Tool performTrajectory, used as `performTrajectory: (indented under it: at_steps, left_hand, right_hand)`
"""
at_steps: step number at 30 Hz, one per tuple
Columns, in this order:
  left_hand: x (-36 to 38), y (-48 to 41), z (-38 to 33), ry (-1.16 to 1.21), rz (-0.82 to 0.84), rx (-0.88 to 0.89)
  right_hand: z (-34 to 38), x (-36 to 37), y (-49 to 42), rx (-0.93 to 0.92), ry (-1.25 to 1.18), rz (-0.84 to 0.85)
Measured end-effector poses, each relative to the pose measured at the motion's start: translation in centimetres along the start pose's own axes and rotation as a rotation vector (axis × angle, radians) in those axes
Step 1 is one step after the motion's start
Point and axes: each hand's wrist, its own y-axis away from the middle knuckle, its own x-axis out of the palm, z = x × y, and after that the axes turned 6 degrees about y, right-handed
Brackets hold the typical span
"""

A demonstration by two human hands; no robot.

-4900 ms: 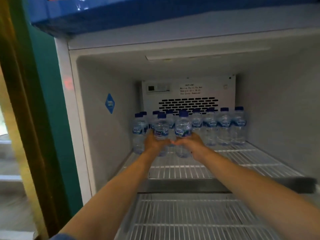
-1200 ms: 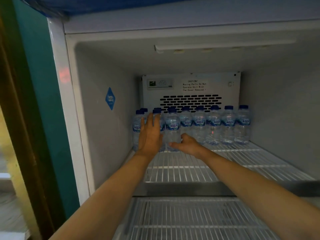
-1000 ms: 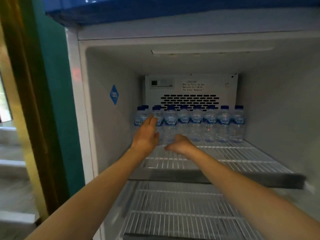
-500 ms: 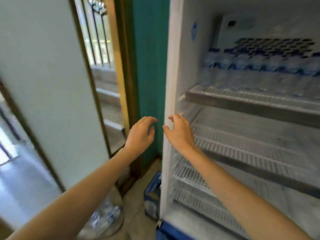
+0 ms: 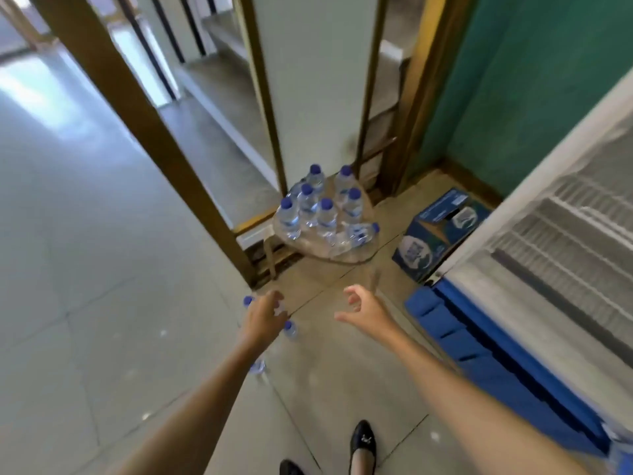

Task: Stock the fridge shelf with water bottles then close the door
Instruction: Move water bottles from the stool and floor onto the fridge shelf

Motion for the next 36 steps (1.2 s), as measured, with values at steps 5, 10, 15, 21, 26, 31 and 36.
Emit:
performTrajectory:
  at_steps: [5,10,15,21,26,31,36]
  left_hand:
    - [6.2,-2.1,13.5,0.119,-0.148,-0.217]
    - [15.5,-5.6,28.2,0.209,-0.382,-0.325]
    - [25.3,-10.1,41.3,0.323,-0.492,-0.314]
    - [33.3,-14.6,48.7,0.579,-0.716,-0.369]
    - [34.7,-16.6,50.3,0.660,-0.797,-0.409]
    - [32.6,-15.6,47.7,0.652,-0.675,-0.398]
    - [28.3,-13.4,41.0,0.681,-0.547,-0.381]
  right_hand:
    - [-6.4,12.7,-8.4,0.056,0.004,0.100]
    - [-15.2,25.6,-19.3,0.032,-0.004,0.078]
    - [-23.3,36.5,-29.9,-0.023,-0.063,0.042]
    - [-28.3,44.4,-38.3,-0.092,-0.183,-0.096]
    - [-28.2,45.8,-40.4,-0.102,-0.345,-0.277]
    - [-26.9,43.9,-37.2,-0.034,-0.369,-0.215]
    - [-24.4,38.7,-30.8,-0.010,-0.365,-0.146]
